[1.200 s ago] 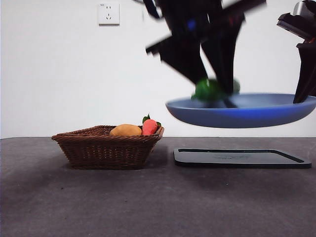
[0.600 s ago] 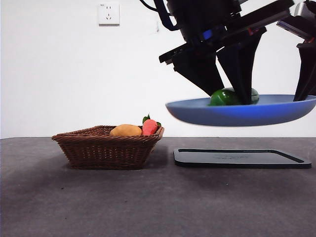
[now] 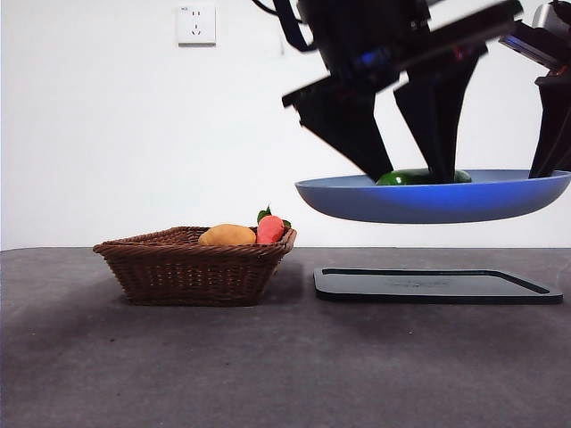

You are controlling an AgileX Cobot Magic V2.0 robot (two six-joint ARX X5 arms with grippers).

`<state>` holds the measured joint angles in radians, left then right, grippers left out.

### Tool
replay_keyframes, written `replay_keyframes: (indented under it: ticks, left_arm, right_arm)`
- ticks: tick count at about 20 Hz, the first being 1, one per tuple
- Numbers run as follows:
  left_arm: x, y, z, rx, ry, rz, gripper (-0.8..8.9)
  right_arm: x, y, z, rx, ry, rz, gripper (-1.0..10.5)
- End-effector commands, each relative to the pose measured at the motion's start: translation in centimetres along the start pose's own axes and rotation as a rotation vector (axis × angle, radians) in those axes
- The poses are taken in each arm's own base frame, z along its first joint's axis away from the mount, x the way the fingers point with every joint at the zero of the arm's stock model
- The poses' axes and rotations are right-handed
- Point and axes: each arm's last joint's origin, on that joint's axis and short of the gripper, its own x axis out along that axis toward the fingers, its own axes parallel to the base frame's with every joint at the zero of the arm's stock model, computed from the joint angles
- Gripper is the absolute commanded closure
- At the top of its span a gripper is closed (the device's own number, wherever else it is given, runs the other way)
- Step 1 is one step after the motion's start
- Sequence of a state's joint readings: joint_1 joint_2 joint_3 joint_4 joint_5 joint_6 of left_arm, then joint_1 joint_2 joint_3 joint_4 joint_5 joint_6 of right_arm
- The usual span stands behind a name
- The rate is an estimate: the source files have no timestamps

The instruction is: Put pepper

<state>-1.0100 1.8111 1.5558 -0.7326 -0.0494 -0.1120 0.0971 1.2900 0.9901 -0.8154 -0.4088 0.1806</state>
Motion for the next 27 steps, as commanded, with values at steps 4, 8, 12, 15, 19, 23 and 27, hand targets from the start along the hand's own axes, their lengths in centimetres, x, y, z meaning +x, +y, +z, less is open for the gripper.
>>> replay_keyframes:
  ticks: [4, 8, 12, 15, 19, 23, 27]
  left_arm:
    - [-8.9, 0.5, 0.8, 0.017, -0.232, -0.010, 5.53]
    - [-16.7, 1.9, -0.6, 0.004, -0.407, 0.035, 5.53]
    - [-23.1, 2.7, -3.3, -0.020, -0.548, 0.097, 5.53]
    - [-26.2, 3.1, -5.4, -0.038, -0.595, 0.138, 5.53]
    - [-28.0, 3.3, -7.1, -0.043, -0.609, 0.144, 5.54]
    - [-28.1, 3.4, -7.7, -0.041, -0.576, 0.145, 5.54]
    - [-28.1, 3.4, -7.8, -0.045, -0.568, 0.144, 5.54]
  right_arm:
    - [-0.1, 0.1, 0.6, 0.024, -0.032, 0.009, 9.4]
    - [0.3, -1.1, 1.8, 0.078, -0.078, -0.002, 9.4]
    - [2.1, -3.6, 4.2, 0.141, -0.076, -0.029, 9.4]
    - [4.0, -5.1, 6.5, 0.169, -0.064, -0.043, 9.4]
    - [6.9, -6.5, 9.4, 0.171, -0.066, -0.054, 9.4]
    - [8.7, -7.4, 11.4, 0.169, -0.078, -0.066, 9.4]
    - [9.6, -8.0, 11.8, 0.175, -0.093, -0.066, 9.4]
